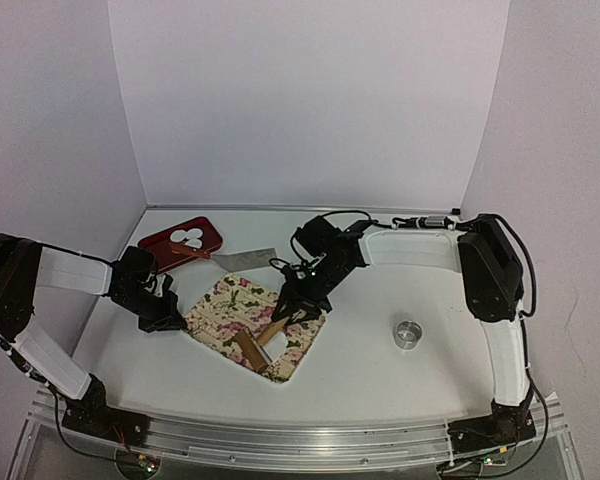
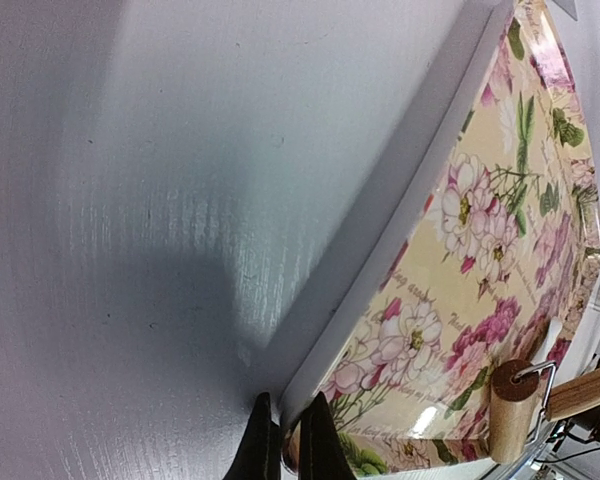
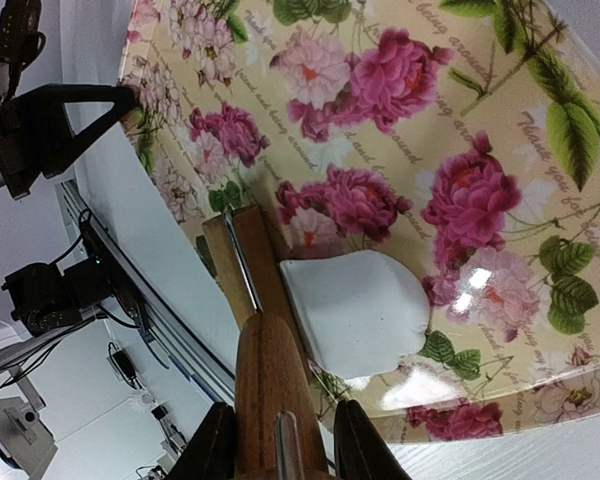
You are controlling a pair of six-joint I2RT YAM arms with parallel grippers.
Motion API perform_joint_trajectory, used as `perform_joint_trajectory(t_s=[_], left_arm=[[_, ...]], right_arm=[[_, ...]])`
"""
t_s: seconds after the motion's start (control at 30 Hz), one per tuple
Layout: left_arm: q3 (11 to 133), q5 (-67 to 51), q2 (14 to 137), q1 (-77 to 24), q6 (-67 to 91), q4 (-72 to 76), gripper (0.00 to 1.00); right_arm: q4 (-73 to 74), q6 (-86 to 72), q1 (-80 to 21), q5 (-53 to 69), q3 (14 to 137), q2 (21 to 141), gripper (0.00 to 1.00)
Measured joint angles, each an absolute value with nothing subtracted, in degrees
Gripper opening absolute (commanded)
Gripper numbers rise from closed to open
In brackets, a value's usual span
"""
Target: Roll out the dumpling wrappers from the dough
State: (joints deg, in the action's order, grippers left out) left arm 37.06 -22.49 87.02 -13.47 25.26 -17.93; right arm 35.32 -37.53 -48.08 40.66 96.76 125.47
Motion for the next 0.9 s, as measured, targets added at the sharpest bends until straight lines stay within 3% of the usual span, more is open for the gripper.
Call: perform_joint_trajectory(t_s=[0.53, 0.9], left_arm=[[37.06, -23.25, 87.09, -13.4, 25.31, -17.96, 0.0], [37.06, -23.79, 87.34, -13.29, 24.53, -17.97, 0.0]], right_arm=[[38.45, -33.01, -34.32, 42.19, 88.84, 119.99, 0.0], [38.87, -32.21, -36.21, 40.55, 90.27, 120.35, 0.0]])
